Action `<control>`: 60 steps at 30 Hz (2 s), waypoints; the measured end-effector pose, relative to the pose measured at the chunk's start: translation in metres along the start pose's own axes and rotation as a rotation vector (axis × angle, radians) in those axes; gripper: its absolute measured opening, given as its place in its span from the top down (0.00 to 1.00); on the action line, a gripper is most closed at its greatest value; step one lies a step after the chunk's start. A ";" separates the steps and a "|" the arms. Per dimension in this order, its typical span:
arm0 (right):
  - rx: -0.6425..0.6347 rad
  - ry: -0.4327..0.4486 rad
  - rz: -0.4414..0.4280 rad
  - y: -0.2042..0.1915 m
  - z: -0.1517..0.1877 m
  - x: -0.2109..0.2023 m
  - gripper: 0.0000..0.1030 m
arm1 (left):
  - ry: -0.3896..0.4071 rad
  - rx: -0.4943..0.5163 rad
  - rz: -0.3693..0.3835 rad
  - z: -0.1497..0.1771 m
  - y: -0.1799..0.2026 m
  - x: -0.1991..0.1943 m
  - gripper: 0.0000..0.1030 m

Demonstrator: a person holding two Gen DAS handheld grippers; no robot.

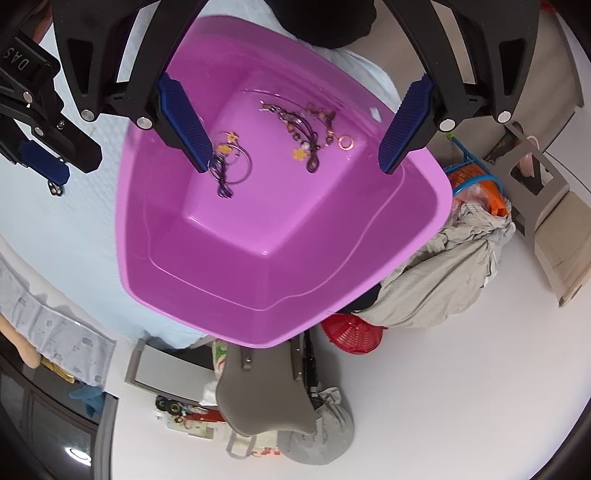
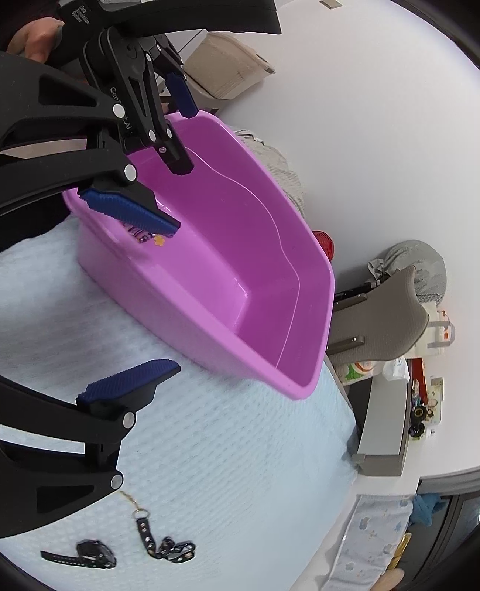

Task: Organize jewelry
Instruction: 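Move both tools back over the lanyard and watch on the quilt, then grasp the black lanyard ring with the left tool while the right tool grasps the black watch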

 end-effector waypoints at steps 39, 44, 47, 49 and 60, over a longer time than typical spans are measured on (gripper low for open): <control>0.335 0.114 0.409 0.200 0.218 -0.170 0.22 | 0.023 0.338 0.341 0.102 0.199 -0.041 0.09; 0.352 0.110 0.429 0.221 0.228 -0.164 0.22 | 0.013 0.366 0.361 0.107 0.226 -0.023 0.09; 0.337 0.099 0.444 0.235 0.229 -0.156 0.22 | 0.002 0.377 0.377 0.110 0.244 -0.008 0.09; 0.329 0.096 0.445 0.242 0.228 -0.148 0.22 | -0.002 0.390 0.379 0.112 0.258 0.004 0.09; 0.346 0.087 0.427 0.298 0.216 -0.088 0.22 | -0.027 0.451 0.381 0.114 0.321 0.072 0.09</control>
Point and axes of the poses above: each gripper's, at about its wrist camera, not at the fingertips, and x roughly the way its jaws point, y to its right, z to its underside, the point moved 1 cm from there along x, roughly the way its jaws point
